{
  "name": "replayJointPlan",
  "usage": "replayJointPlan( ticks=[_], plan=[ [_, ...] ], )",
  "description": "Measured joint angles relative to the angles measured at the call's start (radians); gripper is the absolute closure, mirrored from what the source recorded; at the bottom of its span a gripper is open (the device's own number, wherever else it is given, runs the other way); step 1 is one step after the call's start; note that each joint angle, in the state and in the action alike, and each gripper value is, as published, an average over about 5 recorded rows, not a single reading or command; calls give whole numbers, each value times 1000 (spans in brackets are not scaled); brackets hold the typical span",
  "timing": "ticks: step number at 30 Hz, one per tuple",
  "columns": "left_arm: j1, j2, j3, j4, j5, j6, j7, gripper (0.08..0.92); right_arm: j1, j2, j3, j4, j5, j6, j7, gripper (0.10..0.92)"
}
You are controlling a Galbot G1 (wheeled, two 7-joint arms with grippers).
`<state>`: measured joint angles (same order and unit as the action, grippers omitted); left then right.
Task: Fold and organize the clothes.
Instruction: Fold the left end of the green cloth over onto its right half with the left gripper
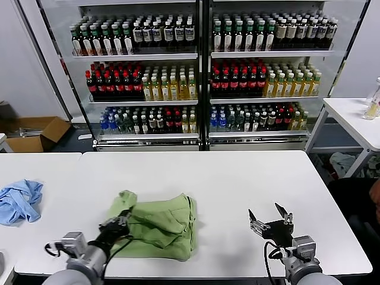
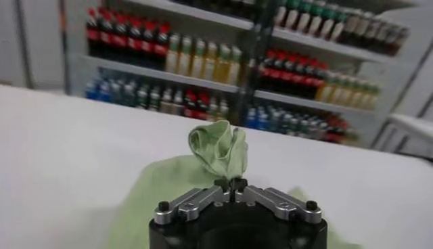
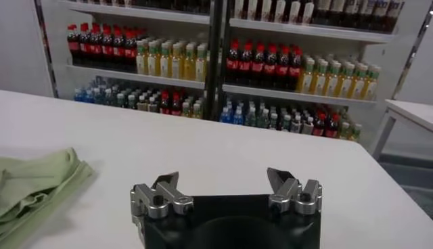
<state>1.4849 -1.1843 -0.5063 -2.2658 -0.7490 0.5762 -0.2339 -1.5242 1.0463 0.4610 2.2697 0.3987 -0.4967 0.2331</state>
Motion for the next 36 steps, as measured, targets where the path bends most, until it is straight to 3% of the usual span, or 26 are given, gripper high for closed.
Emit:
replayJointPlan(
  ticks=[18, 30, 36],
  plan=[
    [-127, -82, 200, 90, -65, 1, -44, 891, 7, 17, -23, -6, -42, -7, 7, 203],
    [-186, -153, 292, 125, -37, -33, 3, 583, 16, 6, -29, -11, -45, -13, 11, 203],
    [-172, -140, 267, 100, 8, -77, 35, 410, 32, 8, -40, -17, -44, -13, 10, 203]
  ],
)
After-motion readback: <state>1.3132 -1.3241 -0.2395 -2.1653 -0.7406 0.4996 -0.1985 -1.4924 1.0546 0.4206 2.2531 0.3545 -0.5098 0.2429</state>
